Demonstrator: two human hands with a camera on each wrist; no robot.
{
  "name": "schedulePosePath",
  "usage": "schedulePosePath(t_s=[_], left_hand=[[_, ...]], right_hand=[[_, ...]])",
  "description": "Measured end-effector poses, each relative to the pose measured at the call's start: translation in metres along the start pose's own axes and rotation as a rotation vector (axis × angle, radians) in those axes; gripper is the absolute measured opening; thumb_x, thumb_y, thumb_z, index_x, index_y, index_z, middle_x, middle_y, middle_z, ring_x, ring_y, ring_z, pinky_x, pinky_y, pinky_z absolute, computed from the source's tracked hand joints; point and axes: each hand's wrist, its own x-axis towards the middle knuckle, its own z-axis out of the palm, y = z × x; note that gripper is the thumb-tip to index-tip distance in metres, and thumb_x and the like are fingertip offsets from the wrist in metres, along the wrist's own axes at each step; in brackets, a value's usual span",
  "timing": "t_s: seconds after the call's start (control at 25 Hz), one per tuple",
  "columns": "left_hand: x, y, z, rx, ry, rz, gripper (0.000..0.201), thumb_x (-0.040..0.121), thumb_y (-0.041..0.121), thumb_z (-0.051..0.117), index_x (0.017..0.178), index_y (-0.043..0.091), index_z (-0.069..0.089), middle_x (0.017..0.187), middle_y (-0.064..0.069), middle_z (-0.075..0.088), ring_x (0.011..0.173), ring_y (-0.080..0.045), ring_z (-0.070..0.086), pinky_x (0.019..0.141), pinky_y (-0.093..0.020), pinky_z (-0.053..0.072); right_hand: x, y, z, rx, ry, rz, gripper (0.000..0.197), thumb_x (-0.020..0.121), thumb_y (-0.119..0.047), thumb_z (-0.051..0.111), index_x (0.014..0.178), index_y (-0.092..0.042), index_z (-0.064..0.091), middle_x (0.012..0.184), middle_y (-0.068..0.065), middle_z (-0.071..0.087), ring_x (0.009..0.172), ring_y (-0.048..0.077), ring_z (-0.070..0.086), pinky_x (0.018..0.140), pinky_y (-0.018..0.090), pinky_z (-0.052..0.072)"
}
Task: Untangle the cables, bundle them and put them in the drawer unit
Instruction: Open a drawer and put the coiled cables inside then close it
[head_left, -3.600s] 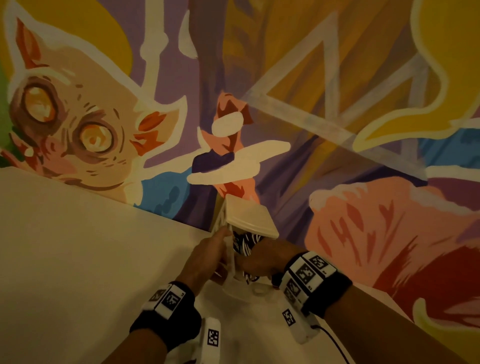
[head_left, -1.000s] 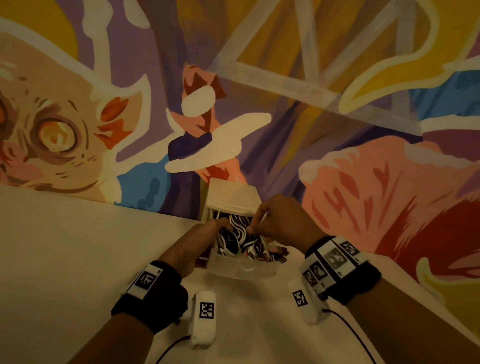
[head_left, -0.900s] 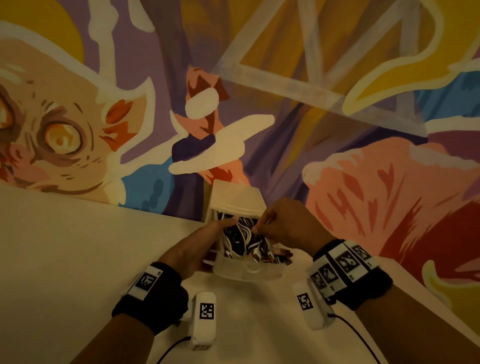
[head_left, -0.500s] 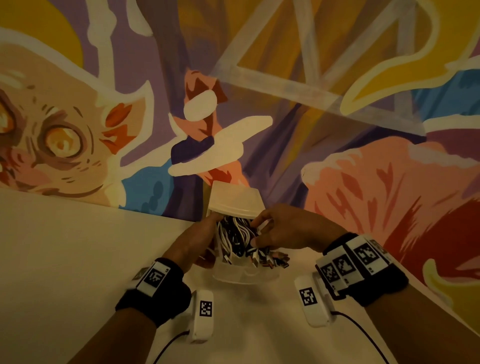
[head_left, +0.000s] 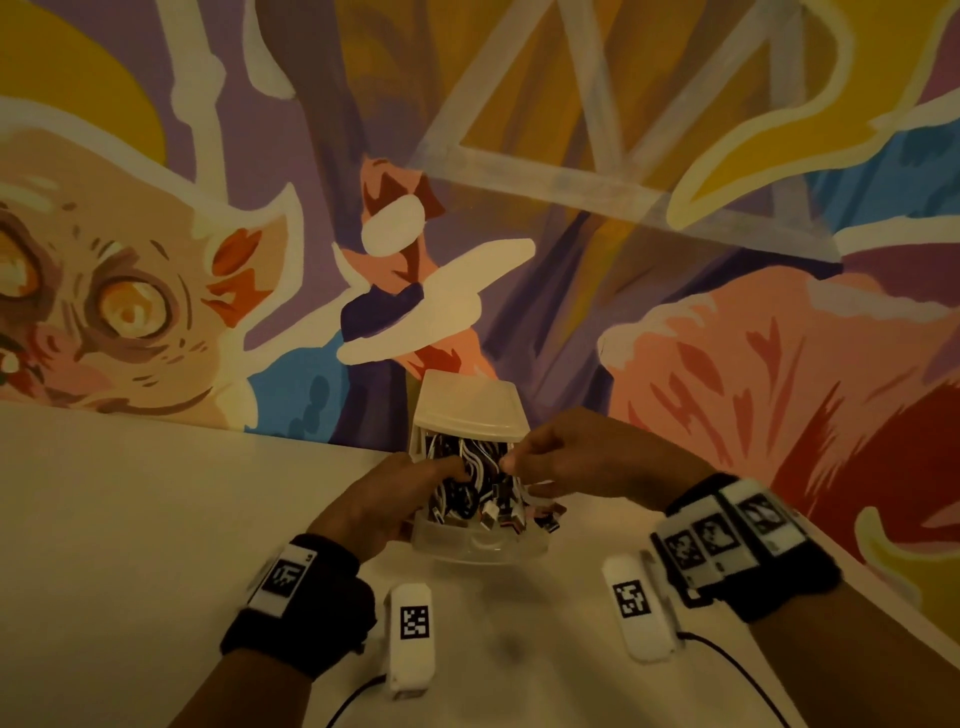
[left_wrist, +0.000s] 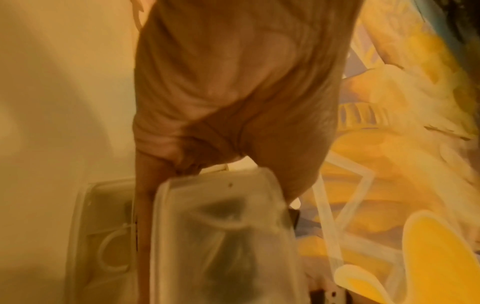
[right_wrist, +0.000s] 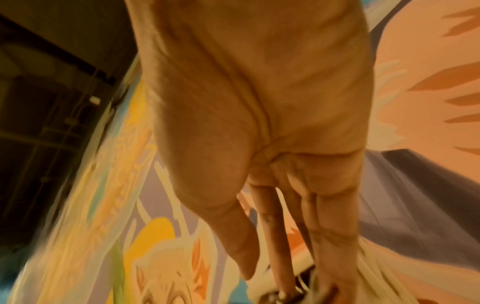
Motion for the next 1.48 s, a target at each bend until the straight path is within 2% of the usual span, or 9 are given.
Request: schedulePosePath(t_s=[0.24,0.36,0.52,0.68,0.88,1.04,1.16,1.28,1.48], left_hand=[[0.002,-0.002,-0.009,-0.005,0.032,-0.012,0.034,0.093,0.032,0.080,0.121,0.014,0.074,0.102,-0.007,0.084,0.101,-0.029,0.078,0.081,-0.043,0.064],[-0.004,0.000,-0.013,-0.084,-0.060,-0.034,0.040,0.093,0.044,0.078,0.124,0.020,0.075,0.109,-0.008,0.083,0.112,-0.031,0.075,0.099,-0.049,0.061],[-0.007,0.005,-0.023,-0.213,-0.062,-0.038,0.022,0.094,0.025,0.071,0.109,0.010,0.075,0.098,-0.014,0.079,0.095,-0.031,0.074,0.088,-0.046,0.059],[-0.002,0.003,-0.028,-0.252,-0.077,-0.105,0.038,0.094,0.013,0.066,0.129,0.000,0.071,0.125,-0.027,0.075,0.113,-0.040,0.071,0.109,-0.055,0.053],[-0.002,0.002,-0.023,-0.134,-0.003,0.028,0.025,0.103,0.011,0.060,0.121,-0.002,0.071,0.123,-0.028,0.074,0.101,-0.032,0.073,0.094,-0.050,0.060],[-0.024,0.006,-0.025,-0.063,0.056,0.009,0.037,0.102,0.034,0.069,0.131,0.012,0.067,0.130,-0.016,0.073,0.114,-0.028,0.073,0.099,-0.049,0.061],[-0.041,0.016,-0.037,0.410,0.149,0.245,0.048,0.089,0.059,0.074,0.129,0.038,0.058,0.139,0.011,0.056,0.127,-0.008,0.057,0.110,-0.041,0.052],[-0.054,0.021,-0.027,0.820,0.062,0.635,0.046,0.090,0.053,0.076,0.131,0.050,0.056,0.142,0.031,0.049,0.135,0.006,0.043,0.107,-0.023,0.040],[-0.038,0.013,0.002,1.045,0.010,0.793,0.045,0.091,0.070,0.061,0.131,0.050,0.066,0.129,0.032,0.058,0.114,0.013,0.056,0.088,-0.011,0.045]], right_hand=[[-0.060,0.013,0.002,0.077,0.027,-0.115,0.027,0.089,-0.050,0.081,0.114,-0.041,0.078,0.115,-0.025,0.076,0.104,-0.007,0.072,0.097,0.022,0.055],[-0.062,0.032,0.034,0.219,0.158,-0.211,0.032,0.089,-0.021,0.086,0.112,-0.042,0.079,0.120,-0.026,0.073,0.109,-0.005,0.071,0.099,0.022,0.059],[-0.036,0.044,0.058,0.235,0.386,-0.325,0.039,0.090,0.005,0.079,0.108,-0.029,0.084,0.111,-0.020,0.077,0.107,-0.005,0.071,0.097,0.019,0.058],[-0.021,0.054,0.060,-0.066,0.374,-0.388,0.049,0.095,-0.003,0.073,0.125,-0.043,0.076,0.124,-0.025,0.071,0.119,-0.005,0.063,0.105,0.016,0.050],[-0.017,0.065,0.061,-0.021,0.324,-0.443,0.058,0.097,-0.027,0.075,0.146,-0.047,0.052,0.135,-0.035,0.058,0.127,-0.012,0.051,0.103,0.013,0.043],[-0.016,0.087,0.073,0.141,0.441,-0.475,0.042,0.088,-0.036,0.086,0.123,-0.035,0.062,0.131,-0.020,0.062,0.121,0.008,0.063,0.094,0.033,0.058],[-0.012,0.096,0.070,0.198,0.486,-0.518,0.024,0.089,-0.033,0.086,0.107,-0.031,0.071,0.119,-0.015,0.070,0.114,0.013,0.068,0.085,0.036,0.060],[-0.014,0.094,0.070,0.191,0.454,-0.500,0.029,0.091,-0.039,0.083,0.115,-0.042,0.068,0.124,-0.018,0.068,0.109,0.011,0.068,0.084,0.032,0.060],[-0.013,0.094,0.070,0.155,0.420,-0.499,0.023,0.091,-0.043,0.081,0.113,-0.043,0.074,0.124,-0.019,0.063,0.101,0.011,0.070,0.077,0.024,0.059]])
